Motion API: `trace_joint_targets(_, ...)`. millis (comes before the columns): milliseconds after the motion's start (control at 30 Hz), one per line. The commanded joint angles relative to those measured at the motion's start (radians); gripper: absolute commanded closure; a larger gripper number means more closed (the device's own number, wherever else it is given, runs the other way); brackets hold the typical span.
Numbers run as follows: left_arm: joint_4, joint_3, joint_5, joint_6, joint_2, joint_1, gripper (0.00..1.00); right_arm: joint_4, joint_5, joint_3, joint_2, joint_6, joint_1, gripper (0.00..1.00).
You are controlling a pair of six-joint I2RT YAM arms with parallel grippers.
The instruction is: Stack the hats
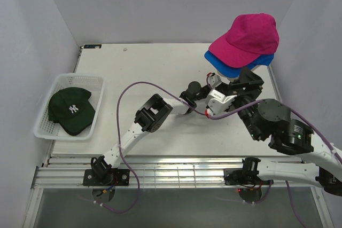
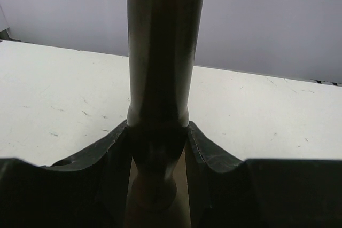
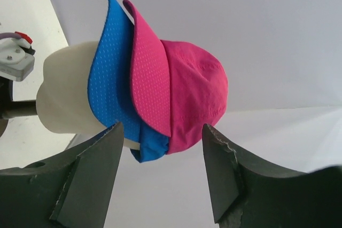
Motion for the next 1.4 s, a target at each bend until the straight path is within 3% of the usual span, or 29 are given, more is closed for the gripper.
trace_joint_targets(0, -0.001, 0.003, 0.032, 0.020, -0.034, -0.001, 1.00, 0.109, 0.019, 0.018, 0.087, 0.004, 0.000, 0.33)
trace_joint_targets(133, -0.009, -0.018, 0.030, 0.029, -0.045, -0.001, 1.00, 0.112, 0.074, 0.108, 0.210, 0.082, -0.019, 0.36)
trace_joint_targets(300, -0.010, -0.009, 0.033, 0.029, -0.036, -0.003, 1.00, 0.118, 0.128, 0.059, 0.085, 0.123, -0.019, 0.38)
trace_joint_targets(433, -0.022, -0.002, 0.035, 0.038, -0.037, -0.001, 1.00, 0.116, 0.079, -0.021, 0.075, 0.140, -0.045, 0.35)
trace_joint_targets(467, -0.029, -0.002, 0.032, 0.043, -0.044, -0.001, 1.00, 0.115, 0.039, -0.010, 0.104, 0.152, -0.127, 0.34)
trace_joint_targets(667, -0.033, 0.000, 0.035, 0.032, -0.047, -0.003, 1.00, 0.116, -0.042, 0.004, 0.100, 0.159, -0.289, 0.36)
trace_joint_targets(1167, -0.041, -0.005, 0.022, 0.040, -0.054, -0.006, 1.00, 0.115, -0.160, -0.018, 0.155, 0.135, -0.427, 0.38)
trace_joint_targets(1367, -0.044, -0.006, 0.025, 0.037, -0.057, -0.006, 1.00, 0.115, -0.154, 0.002, 0.174, 0.121, -0.451, 0.45)
